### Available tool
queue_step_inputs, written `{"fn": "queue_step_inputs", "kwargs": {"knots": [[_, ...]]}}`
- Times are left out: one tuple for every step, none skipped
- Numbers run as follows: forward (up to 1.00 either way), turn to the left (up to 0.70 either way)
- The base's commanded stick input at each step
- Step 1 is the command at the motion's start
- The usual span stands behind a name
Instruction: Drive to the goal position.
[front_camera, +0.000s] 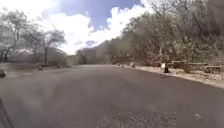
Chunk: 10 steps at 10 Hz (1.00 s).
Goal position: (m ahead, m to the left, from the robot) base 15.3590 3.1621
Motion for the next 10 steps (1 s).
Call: {"fn": "queue_step_inputs", "kwargs": {"knots": [[0.70,0.00],[0.70,0.00],[0.70,0.00],[0.70,0.00],[0.70,0.00],[0.70,0.00],[0.70,0.00],[0.70,0.00],[0.70,0.00],[0.70,0.00]]}}
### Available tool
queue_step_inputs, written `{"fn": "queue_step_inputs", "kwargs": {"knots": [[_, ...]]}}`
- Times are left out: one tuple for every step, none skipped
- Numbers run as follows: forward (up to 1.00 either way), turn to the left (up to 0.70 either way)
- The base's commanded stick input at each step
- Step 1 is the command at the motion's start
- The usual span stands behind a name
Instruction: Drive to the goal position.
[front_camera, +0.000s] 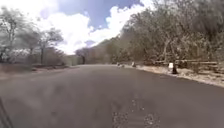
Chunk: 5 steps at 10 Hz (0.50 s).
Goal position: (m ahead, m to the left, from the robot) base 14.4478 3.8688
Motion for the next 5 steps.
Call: {"fn": "queue_step_inputs", "kwargs": {"knots": [[0.70,0.00],[0.70,0.00],[0.70,0.00],[0.70,0.00],[0.70,0.00]]}}
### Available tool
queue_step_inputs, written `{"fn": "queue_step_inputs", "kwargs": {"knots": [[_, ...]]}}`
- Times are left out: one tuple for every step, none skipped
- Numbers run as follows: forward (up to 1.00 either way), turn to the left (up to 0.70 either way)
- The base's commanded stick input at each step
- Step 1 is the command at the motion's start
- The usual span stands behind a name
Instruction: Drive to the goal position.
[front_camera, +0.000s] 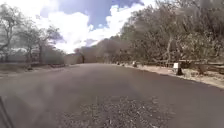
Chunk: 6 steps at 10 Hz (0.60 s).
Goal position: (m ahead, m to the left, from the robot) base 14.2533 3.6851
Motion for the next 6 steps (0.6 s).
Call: {"fn": "queue_step_inputs", "kwargs": {"knots": [[0.70,0.00],[0.70,0.00],[0.70,0.00],[0.70,0.00],[0.70,0.00],[0.70,0.00]]}}
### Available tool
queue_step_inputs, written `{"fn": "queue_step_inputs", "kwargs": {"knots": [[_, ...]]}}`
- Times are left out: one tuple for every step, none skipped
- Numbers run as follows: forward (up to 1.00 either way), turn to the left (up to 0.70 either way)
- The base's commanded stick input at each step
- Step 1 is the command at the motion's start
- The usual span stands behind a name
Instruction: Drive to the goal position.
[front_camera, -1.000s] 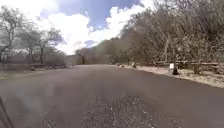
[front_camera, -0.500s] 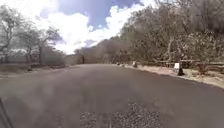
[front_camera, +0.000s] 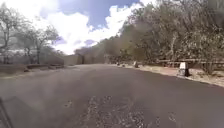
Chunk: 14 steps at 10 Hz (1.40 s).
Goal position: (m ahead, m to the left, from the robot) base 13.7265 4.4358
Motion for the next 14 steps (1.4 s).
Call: {"fn": "queue_step_inputs", "kwargs": {"knots": [[0.70,0.00],[0.70,0.00],[0.70,0.00],[0.70,0.00],[0.70,0.00],[0.70,0.00],[0.70,0.00],[0.70,0.00],[0.70,0.00],[0.70,0.00],[0.70,0.00],[0.70,0.00],[0.70,0.00],[0.70,0.00]]}}
